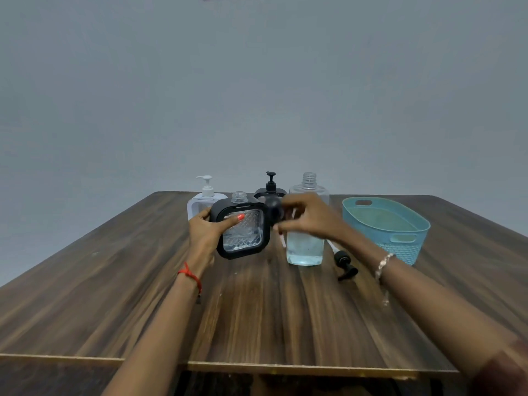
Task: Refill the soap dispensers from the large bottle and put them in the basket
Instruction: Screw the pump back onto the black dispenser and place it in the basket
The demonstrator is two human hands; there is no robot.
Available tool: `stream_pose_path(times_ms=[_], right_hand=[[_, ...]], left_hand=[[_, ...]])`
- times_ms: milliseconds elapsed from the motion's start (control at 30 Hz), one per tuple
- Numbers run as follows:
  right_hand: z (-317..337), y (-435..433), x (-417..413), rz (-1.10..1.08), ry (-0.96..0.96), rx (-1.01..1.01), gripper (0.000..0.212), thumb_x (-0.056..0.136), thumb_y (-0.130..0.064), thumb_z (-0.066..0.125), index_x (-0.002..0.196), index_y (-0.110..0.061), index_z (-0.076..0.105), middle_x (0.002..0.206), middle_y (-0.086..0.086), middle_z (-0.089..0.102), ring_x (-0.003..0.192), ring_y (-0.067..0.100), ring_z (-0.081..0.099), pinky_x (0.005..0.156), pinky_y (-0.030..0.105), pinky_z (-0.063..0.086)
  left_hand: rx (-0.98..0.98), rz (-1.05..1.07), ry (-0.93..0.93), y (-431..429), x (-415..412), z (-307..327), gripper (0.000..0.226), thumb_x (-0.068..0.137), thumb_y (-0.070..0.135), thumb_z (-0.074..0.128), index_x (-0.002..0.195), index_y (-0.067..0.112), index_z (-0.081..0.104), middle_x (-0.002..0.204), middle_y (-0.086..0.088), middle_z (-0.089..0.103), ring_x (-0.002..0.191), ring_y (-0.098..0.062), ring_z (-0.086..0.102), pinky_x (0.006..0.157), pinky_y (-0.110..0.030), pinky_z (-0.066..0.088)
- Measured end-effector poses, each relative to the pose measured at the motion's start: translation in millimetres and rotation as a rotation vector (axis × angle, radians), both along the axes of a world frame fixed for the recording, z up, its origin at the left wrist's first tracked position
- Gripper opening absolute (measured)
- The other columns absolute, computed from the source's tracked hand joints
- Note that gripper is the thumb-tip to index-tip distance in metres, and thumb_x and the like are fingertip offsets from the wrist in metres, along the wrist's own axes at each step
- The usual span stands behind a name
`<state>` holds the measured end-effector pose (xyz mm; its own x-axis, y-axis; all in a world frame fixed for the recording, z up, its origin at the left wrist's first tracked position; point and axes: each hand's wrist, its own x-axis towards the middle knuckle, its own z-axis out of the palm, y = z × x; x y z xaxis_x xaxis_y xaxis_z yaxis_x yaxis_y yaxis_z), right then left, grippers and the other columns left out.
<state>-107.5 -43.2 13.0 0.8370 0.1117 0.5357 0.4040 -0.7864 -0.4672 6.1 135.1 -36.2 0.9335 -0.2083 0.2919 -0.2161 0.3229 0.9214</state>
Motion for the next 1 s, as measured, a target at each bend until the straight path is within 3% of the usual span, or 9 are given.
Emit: stream_pose_path(times_ms=[67, 133, 233, 367, 567, 700, 800, 867, 1000], right_hand=[[30.1, -1.5, -5.5, -0.012, -0.092, 0.270, 0.019, 0.075, -0.007, 0.073, 0.093, -0.013, 0.070, 0.080, 0.000, 0.070, 0.065, 0.009, 0.064, 0.063, 0.022, 0.052], [56.6, -3.5, -4.7, 0.005, -0.202, 0.499, 0.012, 0.077, -0.002, 0.070, 0.087, -0.008, 0.070, 0.073, 0.003, 0.070, 0.055, 0.012, 0.060, 0.054, 0.021, 0.049], [83.1, -4.0, -0.3, 0.002, -0.329, 0.655, 0.005, 0.077, -0.001, 0.069, 0.075, -0.005, 0.070, 0.058, 0.005, 0.063, 0.050, 0.020, 0.053, 0.048, 0.026, 0.044], [97.3, -0.9, 0.5, -0.012, -0.372, 0.633, 0.005, 0.077, -0.006, 0.070, 0.074, -0.002, 0.070, 0.055, 0.007, 0.061, 0.048, 0.020, 0.052, 0.050, 0.027, 0.043], [90.7, 0.7, -2.5, -0.040, -0.283, 0.539, 0.007, 0.077, -0.007, 0.071, 0.079, 0.000, 0.071, 0.059, 0.009, 0.062, 0.048, 0.019, 0.048, 0.049, 0.024, 0.040], [74.3, 0.1, -5.1, -0.123, -0.191, 0.452, 0.010, 0.076, -0.014, 0.074, 0.081, -0.005, 0.073, 0.055, 0.003, 0.061, 0.046, 0.010, 0.048, 0.050, 0.021, 0.038], [58.8, 3.0, -8.3, -0.158, -0.142, 0.383, 0.021, 0.074, -0.019, 0.077, 0.087, -0.003, 0.074, 0.066, -0.002, 0.066, 0.055, 0.000, 0.056, 0.054, 0.010, 0.039], [47.4, 3.2, -9.0, -0.199, -0.106, 0.297, 0.024, 0.071, -0.025, 0.079, 0.085, -0.006, 0.074, 0.075, 0.001, 0.068, 0.067, 0.006, 0.059, 0.060, 0.012, 0.041], [32.4, 1.4, -6.8, -0.269, -0.091, 0.262, 0.032, 0.066, -0.034, 0.082, 0.078, -0.006, 0.071, 0.075, 0.000, 0.062, 0.065, 0.010, 0.055, 0.060, 0.019, 0.040]], left_hand=[[0.011, -0.006, -0.008, -3.4, -2.2, 1.2, 0.041, 0.062, -0.001, 0.080, 0.099, 0.004, 0.064, 0.084, -0.003, 0.069, 0.070, -0.013, 0.067, 0.057, -0.019, 0.056], [0.032, -0.019, -0.023, -8.3, -5.6, 2.1, 0.041, 0.062, 0.000, 0.081, 0.099, 0.002, 0.064, 0.085, -0.004, 0.069, 0.073, -0.015, 0.067, 0.059, -0.021, 0.057], [0.047, -0.057, -0.039, -16.0, -12.1, 3.3, 0.031, 0.061, 0.001, 0.081, 0.088, 0.008, 0.066, 0.083, -0.003, 0.070, 0.069, -0.012, 0.068, 0.062, -0.024, 0.058], [0.042, -0.113, -0.049, -26.0, -21.5, 5.2, 0.035, 0.061, 0.001, 0.081, 0.092, 0.007, 0.066, 0.085, -0.003, 0.071, 0.072, -0.012, 0.069, 0.065, -0.025, 0.058], [0.038, -0.173, -0.040, -34.2, -30.9, 9.4, 0.051, 0.059, 0.003, 0.082, 0.107, -0.002, 0.063, 0.099, -0.015, 0.071, 0.089, -0.029, 0.069, 0.080, -0.040, 0.057], [0.025, -0.209, -0.041, -37.2, -37.4, 12.8, 0.049, 0.060, 0.002, 0.081, 0.106, 0.000, 0.064, 0.098, -0.014, 0.071, 0.087, -0.027, 0.070, 0.074, -0.035, 0.059], [-0.001, -0.236, -0.036, -39.3, -41.1, 15.0, 0.047, 0.057, 0.003, 0.081, 0.101, 0.002, 0.066, 0.096, -0.012, 0.072, 0.085, -0.026, 0.070, 0.075, -0.036, 0.059], [-0.016, -0.246, -0.039, -40.3, -43.3, 16.8, 0.051, 0.052, 0.008, 0.082, 0.100, 0.003, 0.066, 0.093, -0.011, 0.072, 0.082, -0.024, 0.070, 0.073, -0.034, 0.059], [-0.005, -0.238, -0.047, -41.8, -44.6, 20.0, 0.049, 0.054, 0.006, 0.082, 0.100, 0.003, 0.066, 0.088, -0.008, 0.072, 0.073, -0.017, 0.071, 0.066, -0.029, 0.058]])
